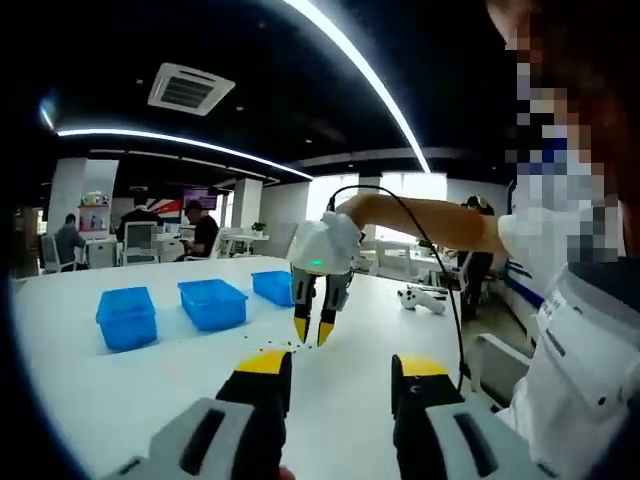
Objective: Pick up the resistors one by one and place each resistor into its matching bin, sorting the parts by color and model until every resistor is separated into the correct bin for its type
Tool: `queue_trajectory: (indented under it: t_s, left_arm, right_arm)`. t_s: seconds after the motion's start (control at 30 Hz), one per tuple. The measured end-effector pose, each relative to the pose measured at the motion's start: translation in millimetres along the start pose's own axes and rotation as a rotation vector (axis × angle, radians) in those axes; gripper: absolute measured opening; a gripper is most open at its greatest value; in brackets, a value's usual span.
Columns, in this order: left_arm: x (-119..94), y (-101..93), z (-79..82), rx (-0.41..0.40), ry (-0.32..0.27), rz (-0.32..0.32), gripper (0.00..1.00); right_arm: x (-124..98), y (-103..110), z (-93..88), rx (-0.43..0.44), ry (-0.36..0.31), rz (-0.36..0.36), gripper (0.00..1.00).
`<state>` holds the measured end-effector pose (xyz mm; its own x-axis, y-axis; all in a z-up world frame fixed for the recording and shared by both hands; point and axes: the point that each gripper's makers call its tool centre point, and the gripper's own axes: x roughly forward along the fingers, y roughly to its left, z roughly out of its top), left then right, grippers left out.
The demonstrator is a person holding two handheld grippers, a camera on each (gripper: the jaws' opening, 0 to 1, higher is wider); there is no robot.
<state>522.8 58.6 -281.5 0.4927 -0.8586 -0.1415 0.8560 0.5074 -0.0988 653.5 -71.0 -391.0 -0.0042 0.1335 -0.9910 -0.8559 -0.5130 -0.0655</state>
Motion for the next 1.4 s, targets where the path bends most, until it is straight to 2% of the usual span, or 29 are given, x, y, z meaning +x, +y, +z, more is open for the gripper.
queue_trajectory:
  t_s: [0.17, 0.33, 0.47, 0.57, 0.73, 0.83, 0.9, 1.0, 1.07, 1.13, 1.2, 1.23, 1.4]
  left_arm:
    - [1, -2.0, -2.2, -0.002, 0.002, -0.009, 0.41]
    - [2, -2.3, -2.6, -0.005, 0.002, -0.012, 0.41]
    - [3, -2.4, -5.9, -0.011, 0.009, -0.015, 0.4]
    - [4, -3.2, -6.4, -0.012, 0.01, -0.016, 0.4]
    - [5, -3.2, -5.8, -0.012, 0.009, -0.016, 0.39]
    - [5, -3.3, -6.4, -0.013, 0.01, -0.015, 0.39]
    - [5, -3.0, -6.6, -0.012, 0.011, -0.013, 0.39]
    - [5, -3.3, -6.3, -0.01, 0.014, -0.014, 0.39]
    - [5, -3.4, -6.1, -0.009, 0.014, -0.013, 0.39]
    - [5, -3.0, -5.7, -0.009, 0.013, -0.012, 0.39]
    - [4, -2.1, -4.8, -0.006, 0.011, -0.009, 0.39]
    - [3, -1.7, -4.0, -0.008, 0.009, -0.008, 0.39]
    - [0, 4.8, 0.6, -0.011, -0.006, 0.015, 0.39]
  right_arm:
    - [6, 4, -2.8, 0.019, 0.016, 0.044, 0.13]
    - [6, 3, -3.0, 0.037, -0.01, 0.072, 0.13]
    - [6, -2, -3.0, 0.075, -0.023, 0.086, 0.06]
    - [6, -2, -3.3, 0.083, -0.028, 0.097, 0.05]
    - [5, -1, -2.8, 0.053, -0.022, 0.067, 0.04]
    - [4, -6, -5.3, 0.088, -0.013, 0.012, 0.04]
    - [0, -1, -7.7, 0.101, -0.013, 0.02, 0.04]
    - [-12, 3, -9.5, 0.11, -0.019, -0.006, 0.04]
    - [-18, 0, -4.9, 0.121, -0.055, -0.04, 0.04]
    - [-30, 1, 6.2, 0.143, -0.149, -0.08, 0.04]
    - [-40, 0, 8.1, 0.171, -0.202, -0.131, 0.04]
    - [-45, 0, 10.4, 0.163, -0.237, -0.165, 0.04]
    - [-78, 1, 15.8, 0.273, -0.419, -0.348, 0.04]
